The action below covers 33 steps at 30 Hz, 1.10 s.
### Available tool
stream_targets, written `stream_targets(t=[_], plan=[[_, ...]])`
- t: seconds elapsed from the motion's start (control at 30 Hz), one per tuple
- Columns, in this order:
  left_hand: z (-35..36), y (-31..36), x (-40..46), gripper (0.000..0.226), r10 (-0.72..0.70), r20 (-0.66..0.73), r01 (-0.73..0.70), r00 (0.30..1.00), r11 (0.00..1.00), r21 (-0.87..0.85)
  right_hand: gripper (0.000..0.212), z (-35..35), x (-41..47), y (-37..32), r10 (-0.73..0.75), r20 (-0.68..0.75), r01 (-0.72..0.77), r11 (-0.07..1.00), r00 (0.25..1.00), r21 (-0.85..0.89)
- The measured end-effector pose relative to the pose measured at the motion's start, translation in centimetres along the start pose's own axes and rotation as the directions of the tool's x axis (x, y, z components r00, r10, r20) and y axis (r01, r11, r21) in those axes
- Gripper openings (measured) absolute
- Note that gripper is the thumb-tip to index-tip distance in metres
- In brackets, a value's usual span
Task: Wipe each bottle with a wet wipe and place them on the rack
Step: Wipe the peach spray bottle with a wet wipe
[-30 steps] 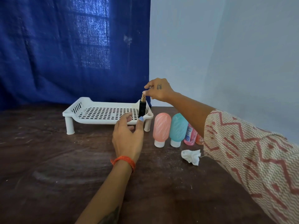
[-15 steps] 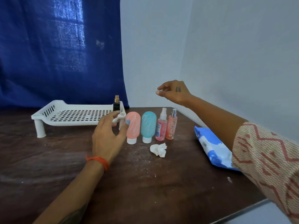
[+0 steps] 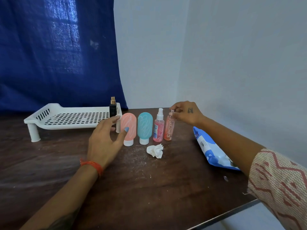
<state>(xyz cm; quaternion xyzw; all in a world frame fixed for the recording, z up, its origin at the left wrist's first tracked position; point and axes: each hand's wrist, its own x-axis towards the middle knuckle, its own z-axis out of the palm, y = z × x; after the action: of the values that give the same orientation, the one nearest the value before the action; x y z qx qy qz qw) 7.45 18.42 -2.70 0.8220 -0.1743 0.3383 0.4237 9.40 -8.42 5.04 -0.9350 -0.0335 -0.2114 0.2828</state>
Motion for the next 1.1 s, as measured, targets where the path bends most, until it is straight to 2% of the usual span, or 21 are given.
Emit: stream_targets(t=[0.27,0.53,0.7,0.9,1.1], plan=[[-0.2,0.1,-0.2,0.044,0.034,-0.012,-0.034,0.999,0.999,-0.007,0.009,-1.9,-1.5,-0.7,-0.035,-0.033,0.038,0.994,0.999,0.099],[-0.6,1.1,-0.2,0.044,0.079,-0.002,-0.079,0.997,0.996,-0.034,0.019,-3.6,-4.7,-4.7,-0.154,-0.089,0.169,0.966,0.984,0.193],[-0.8,1.2,-0.2,0.045,0.106,-0.001,-0.106,0.994,0.991,-0.082,0.017,-1.8,-6.2,-7.3,-0.233,-0.035,0.233,0.926,0.972,0.297],[-1.0,1.9,-0.1,0.047,0.086,0.028,-0.076,0.996,0.967,-0.241,0.019,1.4,-7.0,-9.1,-0.327,0.046,0.304,0.915,0.944,0.264],[-1.1,2.4,-0.1,0.038,0.125,0.050,-0.098,0.991,0.925,-0.366,0.023,3.5,-7.3,-9.2,-0.332,0.085,0.297,0.911,0.939,0.287]])
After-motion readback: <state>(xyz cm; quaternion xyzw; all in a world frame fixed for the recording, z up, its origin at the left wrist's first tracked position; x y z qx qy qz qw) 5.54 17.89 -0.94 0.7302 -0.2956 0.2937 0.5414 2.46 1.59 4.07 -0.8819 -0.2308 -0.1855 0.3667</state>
